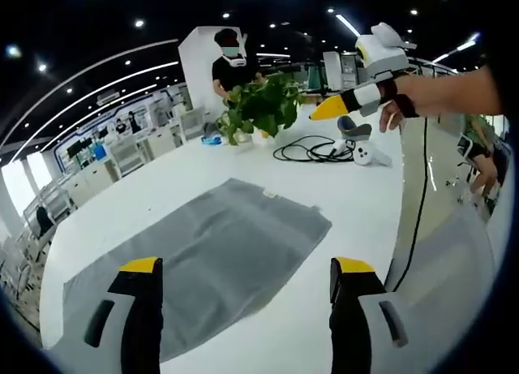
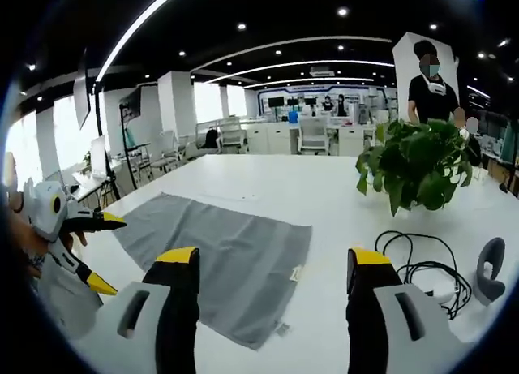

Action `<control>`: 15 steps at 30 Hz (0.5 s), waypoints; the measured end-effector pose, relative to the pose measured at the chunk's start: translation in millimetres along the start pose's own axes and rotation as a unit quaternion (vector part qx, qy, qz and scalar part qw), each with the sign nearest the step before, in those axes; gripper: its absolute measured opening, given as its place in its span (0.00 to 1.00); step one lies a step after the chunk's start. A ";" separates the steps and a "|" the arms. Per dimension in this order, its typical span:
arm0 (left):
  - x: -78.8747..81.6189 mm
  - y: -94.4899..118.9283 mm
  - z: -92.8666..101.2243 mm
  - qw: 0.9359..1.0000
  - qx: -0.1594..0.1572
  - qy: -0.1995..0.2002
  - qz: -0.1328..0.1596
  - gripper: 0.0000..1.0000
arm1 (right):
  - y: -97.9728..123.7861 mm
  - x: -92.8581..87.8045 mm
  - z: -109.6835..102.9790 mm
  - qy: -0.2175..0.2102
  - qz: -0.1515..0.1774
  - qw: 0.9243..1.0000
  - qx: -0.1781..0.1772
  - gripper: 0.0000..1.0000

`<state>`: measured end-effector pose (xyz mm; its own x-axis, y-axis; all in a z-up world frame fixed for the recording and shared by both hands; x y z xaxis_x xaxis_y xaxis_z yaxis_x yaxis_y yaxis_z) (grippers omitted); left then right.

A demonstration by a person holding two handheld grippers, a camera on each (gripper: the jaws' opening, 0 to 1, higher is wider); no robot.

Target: Fold the towel on the table until its edges align and the towel forms a compact rectangular stack.

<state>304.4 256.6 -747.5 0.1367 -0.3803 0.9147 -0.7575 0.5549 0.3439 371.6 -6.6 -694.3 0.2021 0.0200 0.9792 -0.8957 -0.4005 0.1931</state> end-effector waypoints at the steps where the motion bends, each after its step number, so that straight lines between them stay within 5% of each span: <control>1: 0.3 -3.0 0.6 1.000 -0.003 0.000 0.001 0.87 | -2.9 2.1 2.4 0.005 -0.001 1.000 0.000 0.74; 15: 7.7 -41.2 24.5 0.998 -0.057 -0.008 -0.003 0.86 | -34.8 20.2 40.6 0.039 -0.004 0.999 -0.006 0.70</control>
Point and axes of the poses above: the point that each gripper's makers call its tool centre point, and the gripper's own axes: y roughly backward along the fingers, z roughly to its right, x roughly out of its top, the point moved 5 cm from there along y, roughly backward along the fingers, and after that the axes turned 10 degrees about z, right-handed, at the moved point
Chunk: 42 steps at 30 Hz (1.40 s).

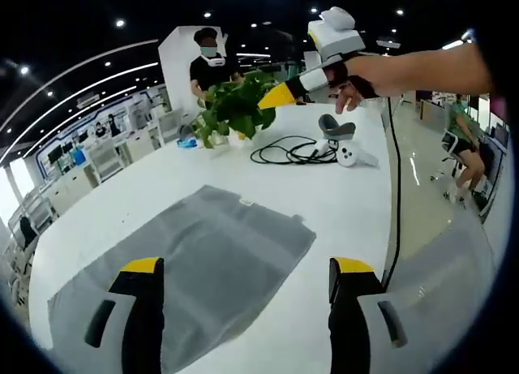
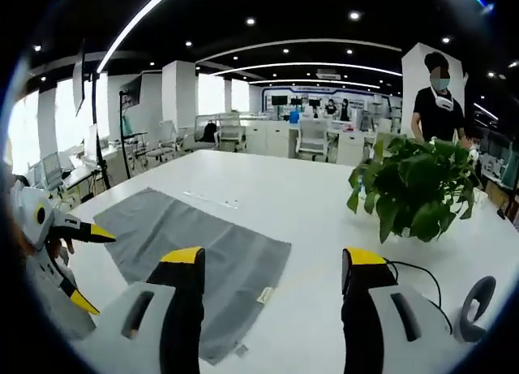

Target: Fold the towel on the table until its edges align and the towel forms a compact rectangular stack.

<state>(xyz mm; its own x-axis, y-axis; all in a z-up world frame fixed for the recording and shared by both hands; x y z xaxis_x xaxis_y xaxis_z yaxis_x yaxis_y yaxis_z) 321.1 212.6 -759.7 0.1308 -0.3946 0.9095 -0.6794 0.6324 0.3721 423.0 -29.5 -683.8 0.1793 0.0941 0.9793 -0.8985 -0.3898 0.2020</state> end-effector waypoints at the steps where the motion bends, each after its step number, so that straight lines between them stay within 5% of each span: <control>1: 0.7 -2.6 1.0 1.000 -0.003 -0.001 0.000 0.85 | -0.4 -0.1 0.8 0.000 0.000 1.000 0.000 0.70; 35: -1.6 -72.0 67.7 0.992 -0.113 -0.011 -0.051 0.53 | -70.3 -50.9 38.1 -0.004 -0.065 0.997 0.028 0.57; 42: -3.2 -83.0 78.9 0.989 -0.136 -0.042 -0.050 0.45 | -81.9 -62.3 41.3 -0.005 -0.077 0.996 0.037 0.51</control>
Point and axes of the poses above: the point that each gripper's makers call its tool centre point, and the gripper's own axes: y roughly backward along the fingers, z roughly to its right, x roughly out of its top, the point moved 5 cm from there along y, roughly backward along the fingers, and after that the axes turned 10 degrees about z, right-handed, at the moved point
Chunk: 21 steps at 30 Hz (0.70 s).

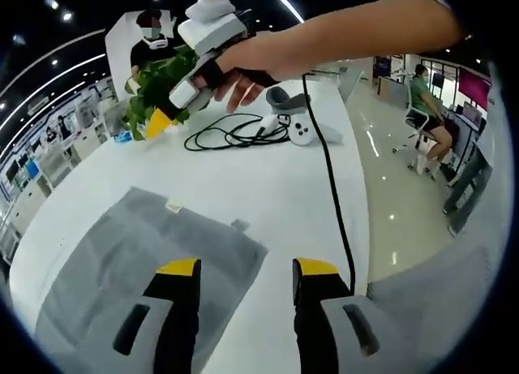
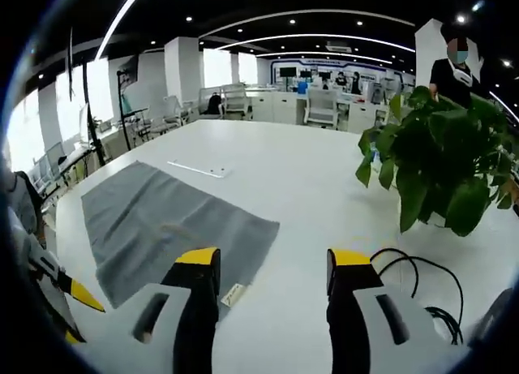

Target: Fold the towel on the table until its edges align and the towel forms a compact rectangular stack.

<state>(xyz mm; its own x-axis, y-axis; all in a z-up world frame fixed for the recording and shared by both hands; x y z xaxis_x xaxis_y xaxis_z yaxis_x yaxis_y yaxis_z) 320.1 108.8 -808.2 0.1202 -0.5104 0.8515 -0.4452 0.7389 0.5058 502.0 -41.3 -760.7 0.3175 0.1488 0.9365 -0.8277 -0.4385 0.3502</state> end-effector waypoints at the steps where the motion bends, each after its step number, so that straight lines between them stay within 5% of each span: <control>1: -0.6 -2.9 1.0 1.000 -0.004 -0.005 -0.003 0.43 | -2.0 -1.0 0.2 0.001 -0.001 1.000 0.001 0.50; 21: -15.5 -40.4 11.2 0.999 -0.038 -0.017 -0.014 0.28 | -50.5 -28.3 11.0 -0.027 -0.039 0.999 0.012 0.38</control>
Point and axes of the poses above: the point that each gripper's makers call its tool centre point, and the gripper's own axes: y roughly backward along the fingers, z roughly to its right, x roughly out of its top, the point moved 5 cm from there along y, roughly backward along the fingers, and after that the axes turned 10 degrees about z, right-handed, at the moved point
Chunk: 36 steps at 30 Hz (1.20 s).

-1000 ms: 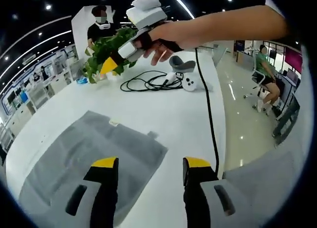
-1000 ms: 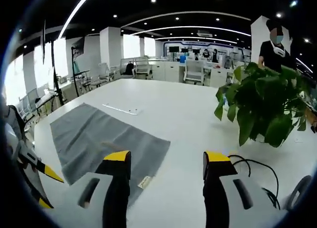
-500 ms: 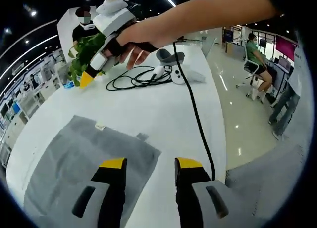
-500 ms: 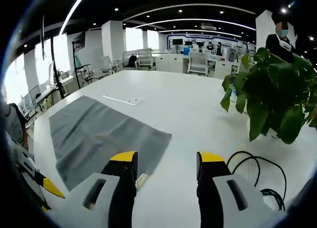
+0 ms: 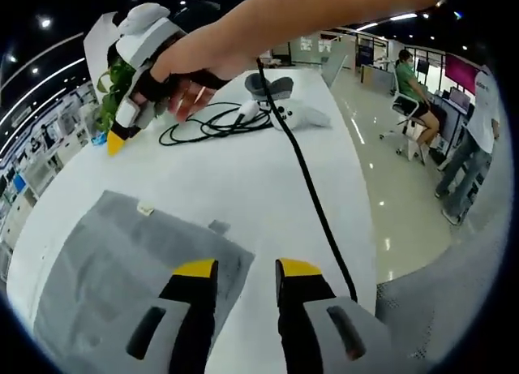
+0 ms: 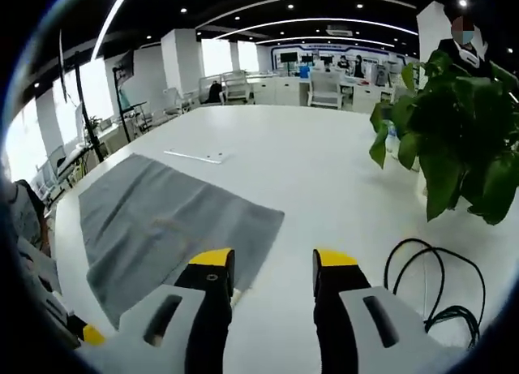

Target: Fold the towel on the table until its edges align and the towel forms a compact rectangular stack.

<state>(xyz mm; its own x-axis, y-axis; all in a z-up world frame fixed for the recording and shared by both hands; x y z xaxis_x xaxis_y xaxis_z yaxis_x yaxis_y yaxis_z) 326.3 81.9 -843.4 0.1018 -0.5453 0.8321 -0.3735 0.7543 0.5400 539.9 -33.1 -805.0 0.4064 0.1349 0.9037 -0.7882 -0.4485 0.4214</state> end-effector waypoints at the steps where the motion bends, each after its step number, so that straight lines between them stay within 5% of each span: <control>1: -0.2 -2.1 -0.6 1.000 -0.001 0.001 0.001 0.27 | -2.4 -1.1 1.2 -0.001 -0.002 1.000 0.000 0.38; 24: -22.7 -33.8 -5.1 0.999 -0.009 0.041 -0.030 0.22 | -37.8 -12.2 2.9 -0.006 -0.024 1.000 0.005 0.36; 36: -23.5 -34.4 -12.0 0.998 0.002 0.049 -0.028 0.09 | -64.8 -13.0 6.9 -0.020 -0.041 0.999 0.008 0.34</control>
<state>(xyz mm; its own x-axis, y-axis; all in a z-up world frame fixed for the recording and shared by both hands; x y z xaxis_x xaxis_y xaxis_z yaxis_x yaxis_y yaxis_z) 347.8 73.1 -880.0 0.2120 -0.5486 0.8088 -0.3679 0.7219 0.5861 588.8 -11.9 -844.6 0.4872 0.1360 0.8627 -0.7446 -0.4515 0.4917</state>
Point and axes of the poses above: the point that each gripper's makers call its tool centre point, and the gripper's own axes: y roughly backward along the fingers, z roughly to its right, x roughly out of its top, the point moved 5 cm from there along y, roughly backward along the fingers, and after that the axes turned 10 degrees about z, right-handed, at the moved point
